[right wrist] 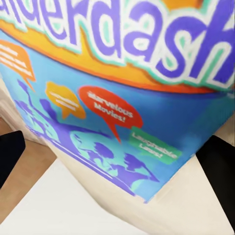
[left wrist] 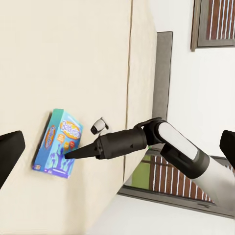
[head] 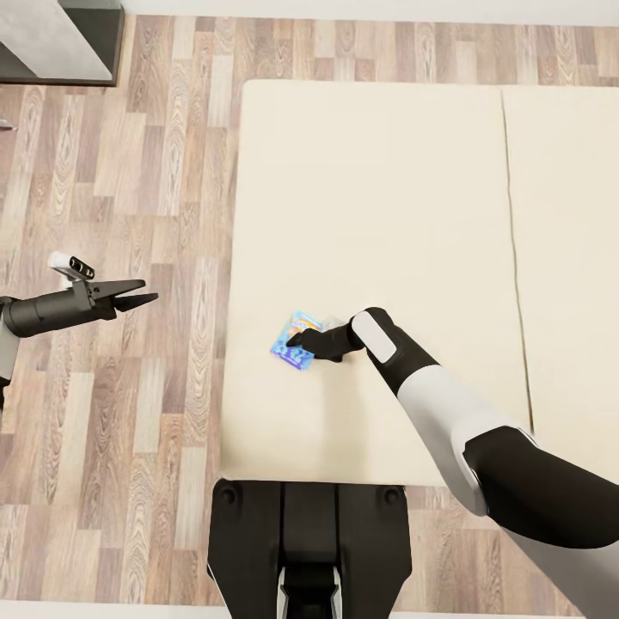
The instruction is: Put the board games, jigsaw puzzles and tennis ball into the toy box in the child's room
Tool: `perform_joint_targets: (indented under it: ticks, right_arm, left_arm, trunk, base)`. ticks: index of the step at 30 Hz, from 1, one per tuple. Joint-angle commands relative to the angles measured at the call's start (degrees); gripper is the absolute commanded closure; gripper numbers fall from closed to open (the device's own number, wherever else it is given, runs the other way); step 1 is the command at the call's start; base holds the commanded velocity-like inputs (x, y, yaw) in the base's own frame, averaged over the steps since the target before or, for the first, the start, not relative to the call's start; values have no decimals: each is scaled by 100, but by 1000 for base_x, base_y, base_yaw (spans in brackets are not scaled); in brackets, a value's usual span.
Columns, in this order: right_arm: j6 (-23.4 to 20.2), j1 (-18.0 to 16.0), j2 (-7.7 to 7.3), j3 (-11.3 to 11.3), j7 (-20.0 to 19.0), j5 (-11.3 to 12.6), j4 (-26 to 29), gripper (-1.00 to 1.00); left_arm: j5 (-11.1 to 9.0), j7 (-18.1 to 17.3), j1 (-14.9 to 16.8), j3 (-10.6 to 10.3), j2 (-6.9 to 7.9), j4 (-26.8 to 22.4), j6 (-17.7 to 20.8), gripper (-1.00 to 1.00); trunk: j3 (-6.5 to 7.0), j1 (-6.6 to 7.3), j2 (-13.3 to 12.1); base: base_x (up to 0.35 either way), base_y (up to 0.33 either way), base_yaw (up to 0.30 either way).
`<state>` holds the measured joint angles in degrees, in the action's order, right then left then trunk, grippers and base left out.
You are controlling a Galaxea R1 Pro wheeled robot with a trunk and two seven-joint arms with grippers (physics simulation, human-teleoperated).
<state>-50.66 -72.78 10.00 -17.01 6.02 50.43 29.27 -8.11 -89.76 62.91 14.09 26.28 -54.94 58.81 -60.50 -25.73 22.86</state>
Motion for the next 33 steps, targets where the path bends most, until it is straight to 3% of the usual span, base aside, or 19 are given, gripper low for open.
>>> perform_joint_targets:
  ticks: [1,33]
  right_arm:
    - [4,1,0,-21,57,37,0,-100]
    - [4,1,0,-21,57,37,0,-100]
  left_arm:
    - [3,-24,2,-3,3,1,57,-100]
    - [3,-24,2,-3,0,1,52,-100]
  trunk:
    - [-6,-5,6]
    - [-6,-5,6]
  base:
    - [0,58,0]
    - [0,32,0]
